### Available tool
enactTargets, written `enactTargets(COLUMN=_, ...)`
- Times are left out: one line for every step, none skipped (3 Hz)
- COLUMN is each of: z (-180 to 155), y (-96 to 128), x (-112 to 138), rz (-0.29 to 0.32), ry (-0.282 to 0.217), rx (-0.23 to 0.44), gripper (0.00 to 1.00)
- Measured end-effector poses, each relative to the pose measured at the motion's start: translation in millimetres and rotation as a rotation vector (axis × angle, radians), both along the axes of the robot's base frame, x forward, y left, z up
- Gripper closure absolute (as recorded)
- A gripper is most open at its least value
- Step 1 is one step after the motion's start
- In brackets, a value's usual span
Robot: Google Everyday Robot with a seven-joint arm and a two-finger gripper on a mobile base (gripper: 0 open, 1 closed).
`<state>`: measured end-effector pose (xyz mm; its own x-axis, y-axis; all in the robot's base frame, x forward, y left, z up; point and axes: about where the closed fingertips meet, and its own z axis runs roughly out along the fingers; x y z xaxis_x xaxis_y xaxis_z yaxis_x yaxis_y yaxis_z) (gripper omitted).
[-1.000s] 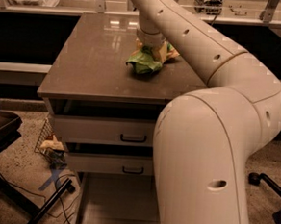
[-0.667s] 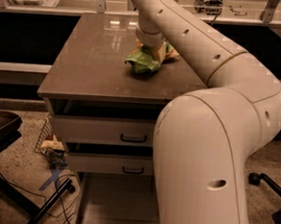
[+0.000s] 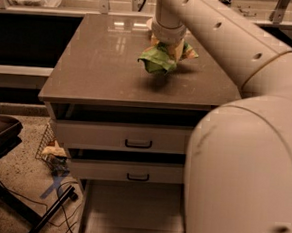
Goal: Place green rice chip bag into bottom drawer
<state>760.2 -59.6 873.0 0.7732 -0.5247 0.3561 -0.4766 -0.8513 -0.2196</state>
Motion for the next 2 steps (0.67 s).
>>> enactTargets(z=56.6, y=-41.8, x=-76.0, rz=-0.061, ry=-0.026, rx=0.038, gripper=1.00)
enactTargets(z=78.5, y=-60.4, x=-131.2, rz=-0.097, ry=-0.024, rx=0.053, gripper=1.00)
